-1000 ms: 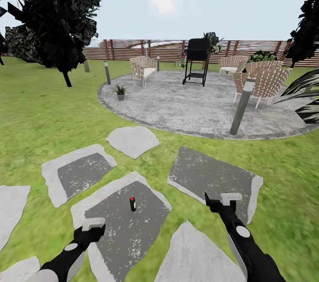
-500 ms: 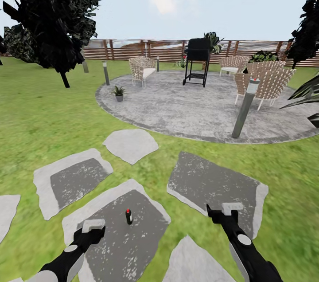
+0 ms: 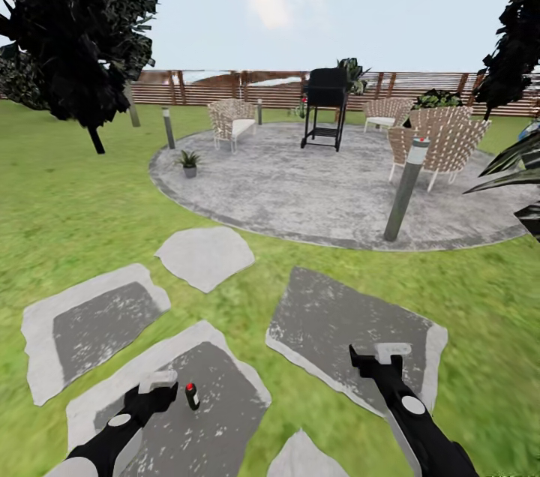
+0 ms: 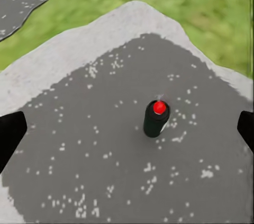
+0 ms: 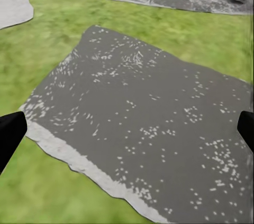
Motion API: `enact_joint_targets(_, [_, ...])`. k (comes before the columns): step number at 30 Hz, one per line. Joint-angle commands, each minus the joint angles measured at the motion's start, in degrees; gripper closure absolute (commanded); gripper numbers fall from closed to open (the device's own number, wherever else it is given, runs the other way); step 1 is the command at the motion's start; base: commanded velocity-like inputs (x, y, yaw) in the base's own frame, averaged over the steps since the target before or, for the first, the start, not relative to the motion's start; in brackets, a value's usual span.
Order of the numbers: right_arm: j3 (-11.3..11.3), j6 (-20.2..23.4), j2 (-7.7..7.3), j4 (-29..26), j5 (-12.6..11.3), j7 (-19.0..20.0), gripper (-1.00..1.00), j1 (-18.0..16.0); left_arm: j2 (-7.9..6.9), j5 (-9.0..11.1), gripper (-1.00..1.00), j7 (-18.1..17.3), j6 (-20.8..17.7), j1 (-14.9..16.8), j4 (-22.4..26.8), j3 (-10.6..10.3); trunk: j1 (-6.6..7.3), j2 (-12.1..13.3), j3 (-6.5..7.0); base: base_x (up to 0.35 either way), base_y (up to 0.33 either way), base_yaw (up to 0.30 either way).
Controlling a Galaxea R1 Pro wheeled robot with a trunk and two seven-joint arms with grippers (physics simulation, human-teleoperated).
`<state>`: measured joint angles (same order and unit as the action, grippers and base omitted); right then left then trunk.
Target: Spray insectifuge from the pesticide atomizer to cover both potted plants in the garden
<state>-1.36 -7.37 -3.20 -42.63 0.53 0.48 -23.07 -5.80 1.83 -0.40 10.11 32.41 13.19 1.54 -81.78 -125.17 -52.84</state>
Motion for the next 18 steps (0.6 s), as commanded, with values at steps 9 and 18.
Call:
enact_joint_targets(9, [-0.04, -0.19, 0.12, 0.00, 0.07, 0.05, -1.00, -0.04, 0.00, 0.19, -1.00, -0.09, 0.23, -0.06, 0.30, 0.13, -0.01, -0.02, -0.05, 0.045, -0.017, -0.059])
enact_joint_targets(18, [-0.04, -0.19, 0.27, 0.01, 0.02, 0.05, -1.00, -0.04, -0.08, 0.17, -1.00, -0.13, 0.26, -0.07, 0.55, 0.06, -0.23, -0.42, -0.24, 0.000, 0.000, 0.000])
